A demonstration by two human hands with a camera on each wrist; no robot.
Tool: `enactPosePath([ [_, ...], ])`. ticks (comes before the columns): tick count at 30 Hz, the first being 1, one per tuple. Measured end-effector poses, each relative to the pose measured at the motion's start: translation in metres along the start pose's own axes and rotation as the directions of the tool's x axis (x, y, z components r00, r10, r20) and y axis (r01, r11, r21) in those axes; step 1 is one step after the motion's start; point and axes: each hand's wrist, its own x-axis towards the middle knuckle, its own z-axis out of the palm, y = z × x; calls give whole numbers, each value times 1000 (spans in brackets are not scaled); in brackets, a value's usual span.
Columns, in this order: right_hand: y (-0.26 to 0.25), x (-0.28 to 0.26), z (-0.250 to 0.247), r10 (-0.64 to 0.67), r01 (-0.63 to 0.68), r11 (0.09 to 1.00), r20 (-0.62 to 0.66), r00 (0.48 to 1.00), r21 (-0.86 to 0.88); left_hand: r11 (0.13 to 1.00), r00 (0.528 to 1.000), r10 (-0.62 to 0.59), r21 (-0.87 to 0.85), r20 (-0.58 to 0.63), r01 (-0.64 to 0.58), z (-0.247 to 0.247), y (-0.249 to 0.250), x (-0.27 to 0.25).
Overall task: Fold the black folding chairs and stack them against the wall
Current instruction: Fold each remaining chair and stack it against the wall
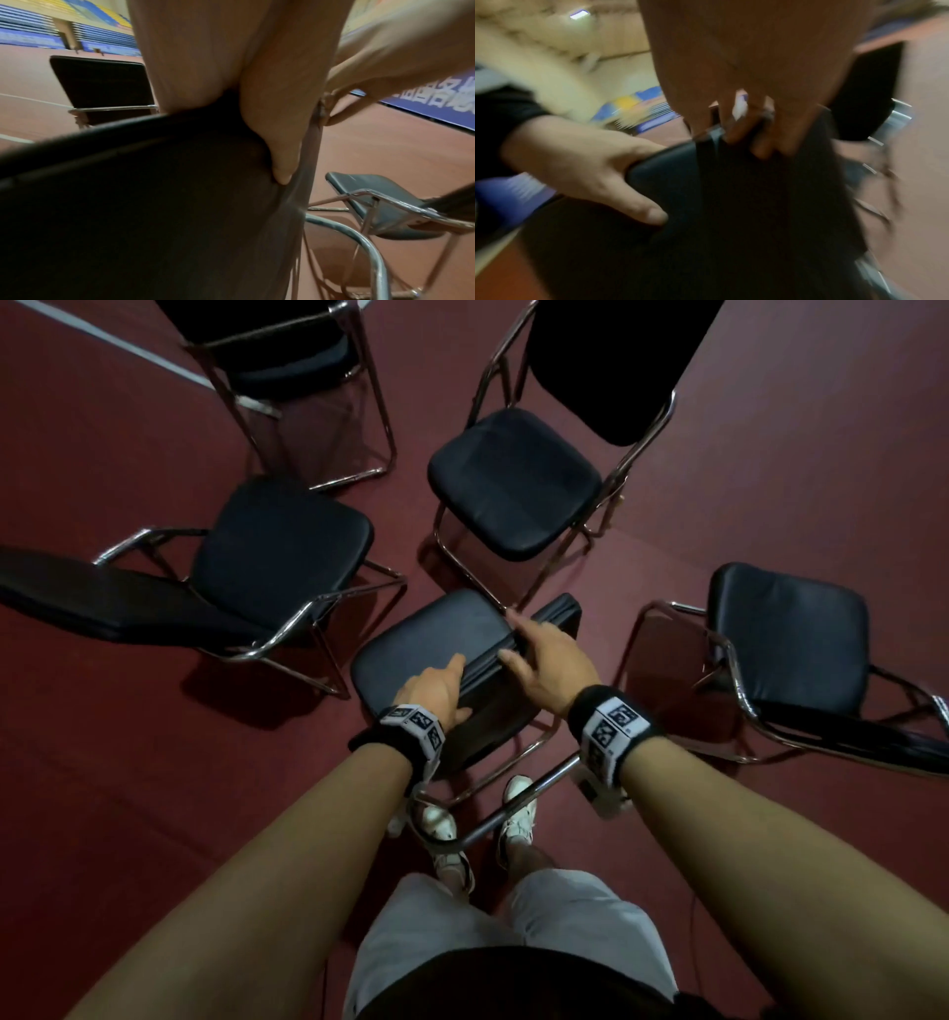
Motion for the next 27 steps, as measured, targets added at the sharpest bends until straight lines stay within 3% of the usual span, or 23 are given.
enactPosePath([
  [2, 25, -23, 4, 161, -98, 955, -212, 964, 279, 1000, 1000, 0, 2, 8, 0, -1, -4, 1],
  [4, 60, -41, 9, 436, -285, 858, -312, 844, 428, 1000, 1000, -19, -6, -6, 19, 0, -5, 3],
  [5, 75, -47, 12, 536, -369, 805, -304, 788, 464, 1000, 1000, -20, -8, -22, 20, -3, -6, 3],
  [9, 123, -56, 49, 736, -610, 634, -128, 665, 475, 999, 998, -50, -13, -49, 49, 4, -1, 1],
  [11, 127, -55, 61, 836, -718, 515, -91, 540, 469, 1000, 993, -29, 2, -112, 30, 6, -2, -4],
  [13, 133, -63, 80, 946, -824, 262, 35, 322, 501, 1000, 991, 1, 19, -131, 1, 12, -2, -6],
  [15, 140, -66, 95, 962, -861, 57, 202, 183, 505, 1000, 989, 12, 2, -150, -12, 12, -3, -9],
  [16, 142, -69, 107, 947, -860, -10, 281, 155, 509, 1000, 991, 12, 9, -132, -11, 12, -3, -7],
  [19, 145, -73, 135, 865, -874, -19, 446, 229, 486, 999, 993, -9, 30, -114, 13, 9, -2, -5],
  [21, 135, -74, 143, 820, -879, 42, 487, 302, 474, 999, 992, -12, 29, -123, 16, 8, -3, -7],
  [23, 130, -73, 150, 787, -862, 32, 519, 334, 507, 1000, 992, -11, 25, -127, 14, 8, -1, -9],
  [27, 131, -65, 181, 760, -846, -51, 570, 311, 530, 1000, 993, -14, 6, -121, 14, 9, -4, -8],
])
